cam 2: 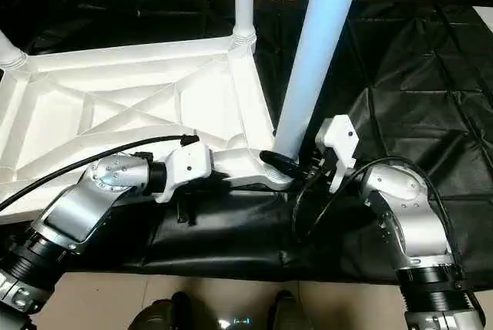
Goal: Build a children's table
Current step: Insert table leg to table base
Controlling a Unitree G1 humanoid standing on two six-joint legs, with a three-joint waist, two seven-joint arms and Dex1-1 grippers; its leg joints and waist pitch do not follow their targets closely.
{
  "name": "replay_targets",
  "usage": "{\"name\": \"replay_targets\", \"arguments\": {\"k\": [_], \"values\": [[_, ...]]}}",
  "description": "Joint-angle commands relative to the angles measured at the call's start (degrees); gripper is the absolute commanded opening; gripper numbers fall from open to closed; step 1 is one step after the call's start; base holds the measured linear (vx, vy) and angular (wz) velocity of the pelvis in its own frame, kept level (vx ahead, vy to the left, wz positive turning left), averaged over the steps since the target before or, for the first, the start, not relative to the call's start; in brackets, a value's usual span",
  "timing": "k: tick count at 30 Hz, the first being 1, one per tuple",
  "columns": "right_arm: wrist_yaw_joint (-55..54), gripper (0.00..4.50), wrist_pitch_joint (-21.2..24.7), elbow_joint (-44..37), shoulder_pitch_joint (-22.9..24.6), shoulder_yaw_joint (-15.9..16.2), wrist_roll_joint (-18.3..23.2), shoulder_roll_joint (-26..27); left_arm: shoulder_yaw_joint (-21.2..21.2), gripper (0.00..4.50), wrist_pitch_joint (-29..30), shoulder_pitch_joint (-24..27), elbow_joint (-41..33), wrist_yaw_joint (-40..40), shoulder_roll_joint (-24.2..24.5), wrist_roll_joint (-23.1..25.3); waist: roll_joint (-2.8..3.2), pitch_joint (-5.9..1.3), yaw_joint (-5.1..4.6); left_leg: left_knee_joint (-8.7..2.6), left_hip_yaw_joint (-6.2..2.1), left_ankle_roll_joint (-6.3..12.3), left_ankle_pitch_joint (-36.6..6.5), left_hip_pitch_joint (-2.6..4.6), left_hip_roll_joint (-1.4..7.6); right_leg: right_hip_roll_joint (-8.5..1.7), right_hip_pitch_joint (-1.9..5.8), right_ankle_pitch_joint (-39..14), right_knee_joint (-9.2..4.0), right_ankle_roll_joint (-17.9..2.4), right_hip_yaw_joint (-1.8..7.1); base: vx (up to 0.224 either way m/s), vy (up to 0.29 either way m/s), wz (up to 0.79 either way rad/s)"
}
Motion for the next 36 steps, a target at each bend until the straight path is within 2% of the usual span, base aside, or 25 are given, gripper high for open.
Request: {"name": "replay_targets", "arguments": {"k": [1, 6, 9, 12, 13, 15, 19, 20, 21, 22, 24, 25, 26, 28, 30, 31, 33, 36], "values": [[0.37, 1.88, 2.61, 4.29, 2.76, 3.69, -2.85, 0.25, -0.3, 0.0, 0.44, 0.55, 1.64, 1.44, 0.28, 1.75, -0.24, -2.36, -0.26, -4.2, -0.6, 0.24, -24.33, 1.03, 0.68, 0.51, 1.23, -20.66, -4.21, -10.17, 0.26, 0.0, 0.0, 0.0], [0.67, 1.88, 4.12, 3.56, 2.98, 3.6, -1.75, 0.48, -0.27, 0.0, 0.6, 0.71, 1.58, 1.53, 0.34, 1.78, -0.37, -2.32, -0.26, -4.2, -0.6, 0.28, -24.25, 0.98, 0.67, 0.49, 1.2, -20.95, -4.24, -9.9, 0.29, 0.0, 0.0, 0.0], [-2.78, 1.88, 4.12, 4.03, 2.99, 3.01, -2.79, 1.55, 0.31, 0.0, 2.4, 0.83, 1.48, 3.21, -0.49, 1.9, -0.36, -2.17, -0.31, -4.28, -0.58, 0.02, -24.57, 1.02, 0.69, 0.5, 1.02, -21.65, -4.31, -9.69, 0.33, 0.0, 0.0, 0.0], [-6.65, 1.88, 4.06, 4.76, 2.87, 2.18, -3.66, 3.06, 1.16, 0.0, 3.89, 0.54, 1.72, 5.57, -1.97, 1.93, -0.44, -1.98, -0.45, -4.45, -0.76, -0.74, -26.49, 1.02, 0.64, 0.45, 0.78, -25.22, -4.62, -8.47, 0.27, 0.0, 0.0, 0.0], [-9.1, 1.88, 4.02, 5.37, 2.78, 1.61, -4.19, 4.06, 1.6, 0.0, 4.7, 0.35, 1.58, 6.29, -2.81, 1.52, -0.65, -1.93, -0.52, -4.53, -0.89, -0.84, -27.15, 0.98, 0.61, 0.39, 0.79, -26.89, -4.77, -7.67, 0.25, 0.0, 0.0, 0.0], [-14.68, 1.88, 3.4, 7.31, 2.47, 0.72, -6.13, 6.25, 2.67, 0.0, 6.25, -0.27, 1.16, 8.06, -4.92, 0.55, -0.43, -1.91, -0.7, -4.69, -1.04, -1.41, -27.37, 0.86, 0.57, 0.29, 0.66, -28.22, -4.86, -7.02, 0.21, 0.0, 0.0, 0.0], [-21.2, 1.88, 2.61, 9.93, 1.68, 0.94, -9.47, 8.49, 3.02, 0.0, 8.35, -1.1, 0.71, 9.57, -7.12, 0.02, -0.4, -2.06, -1.33, -4.81, -1.11, -1.71, -26.12, 0.68, 0.47, 0.64, 0.84, -23.39, -4.76, -7.27, -0.06, 0.0, 0.0, 0.0], [-21.64, 1.88, 2.59, 10.14, 1.56, 0.96, -9.62, 8.69, 3.0, 0.0, 8.51, -1.16, 0.69, 9.67, -7.28, 0.02, -0.38, -2.04, -1.42, -4.76, -1.01, -1.74, -26.33, 0.8, 0.48, 0.66, 0.7, -23.12, -4.77, -7.44, -0.01, 0.0, 0.0, 0.0], [-23.35, 1.88, 2.51, 10.97, 1.1, 1.04, -10.23, 9.45, 2.91, 0.0, 9.12, -1.37, 0.62, 10.05, -7.92, 0.02, -0.18, -1.93, -1.65, -4.78, -1.05, -1.74, -26.88, 0.66, 0.39, 0.62, 0.78, -23.34, -4.84, -7.58, -0.07, 0.0, 0.0, 0.0], [-26.3, 1.88, 2.53, 12.27, 0.28, 1.09, -11.38, 10.46, 2.79, 0.0, 10.3, -1.67, 0.53, 10.52, -8.89, -0.12, -0.27, -2.07, -1.71, -4.75, -1.17, -1.6, -26.27, 0.51, 0.32, 0.52, 1.05, -22.92, -4.7, -7.63, -0.12, 0.0, 0.0, 0.0], [-29.01, 1.88, 2.84, 13.98, -0.83, 1.31, -12.46, 11.46, 2.79, 0.0, 11.54, -2.17, 0.62, 11.39, -10.27, -0.2, -0.14, -1.93, -1.99, -4.78, -1.09, -1.84, -26.13, 0.58, 0.27, 0.58, 0.82, -22.81, -4.76, -7.91, -0.15, 0.0, 0.0, 0.0], [-33.2, 1.88, 3.52, 16.53, -2.5, 1.47, -14.28, 12.61, 2.5, 0.0, 12.97, -2.9, 0.79, 12.07, -11.86, -0.03, -0.33, -2.02, -2.07, -4.66, -1.07, -1.65, -25.94, 0.59, 0.26, 0.57, 0.97, -22.29, -4.72, -7.89, -0.12, 0.0, 0.0, 0.0], [-34.09, 1.88, 3.66, 17.07, -2.85, 1.51, -14.67, 12.85, 2.44, 0.0, 13.27, -3.06, 0.83, 12.22, -12.2, 0.01, -0.3, -1.93, -2.23, -4.69, -1.0, -1.68, -25.67, 0.49, 0.27, 0.56, 0.92, -21.99, -4.68, -8.08, -0.08, 0.0, 0.0, 0.0], [-39.55, 1.88, 4.8, 21.22, -5.46, 0.27, -15.32, 14.73, 2.24, 0.0, 15.77, -4.13, 0.87, 13.96, -14.47, 0.48, -0.16, -2.03, -2.39, -4.5, -0.86, -1.62, -24.95, 0.71, 0.2, 0.64, 0.88, -20.56, -4.64, -8.48, -0.1, 0.0, 0.0, 0.0], [-42.07, 1.88, 5.04, 23.45, -6.78, -0.29, -15.6, 15.56, 2.1, 0.0, 17.09, -4.68, 0.8, 15.12, -15.71, 0.71, -0.09, -2.16, -2.7, -4.45, -0.93, -1.74, -23.85, 0.4, 0.11, 0.67, 1.18, -18.64, -4.36, -8.99, -0.23, 0.0, 0.0, 0.0], [-45.41, 1.88, 4.85, 26.23, -8.39, -0.99, -16.08, 16.46, 2.03, 0.0, 19.23, -5.35, 0.55, 16.57, -17.52, 0.75, -0.07, -2.38, -2.71, -4.25, -0.79, -1.64, -22.54, 0.55, 0.16, 0.75, 1.28, -15.95, -4.17, -9.37, -0.19, 0.0, 0.0, 0.0], [-48.22, 1.88, 4.05, 28.74, -9.83, -1.11, -17.03, 16.93, 2.19, 0.0, 21.57, -5.9, 0.2, 18.4, -19.41, 0.94, 0.01, -2.37, -2.92, -4.15, -0.73, -1.38, -21.27, 0.31, 0.03, 0.75, 1.5, -13.62, -3.99, -10.18, -0.36, 0.0, 0.0, 0.0], [-52.87, 1.88, 2.41, 32.45, -12.13, -1.39, -18.39, 17.65, 2.72, 0.0, 25.54, -6.69, -0.46, 21.82, -22.98, 1.33, -0.14, -2.56, -2.77, -3.82, -0.53, -0.35, -19.79, 0.34, -0.11, 0.77, 1.65, -11.92, -3.95, -10.17, -0.41, 0.0, 0.0, 0.0]]}}
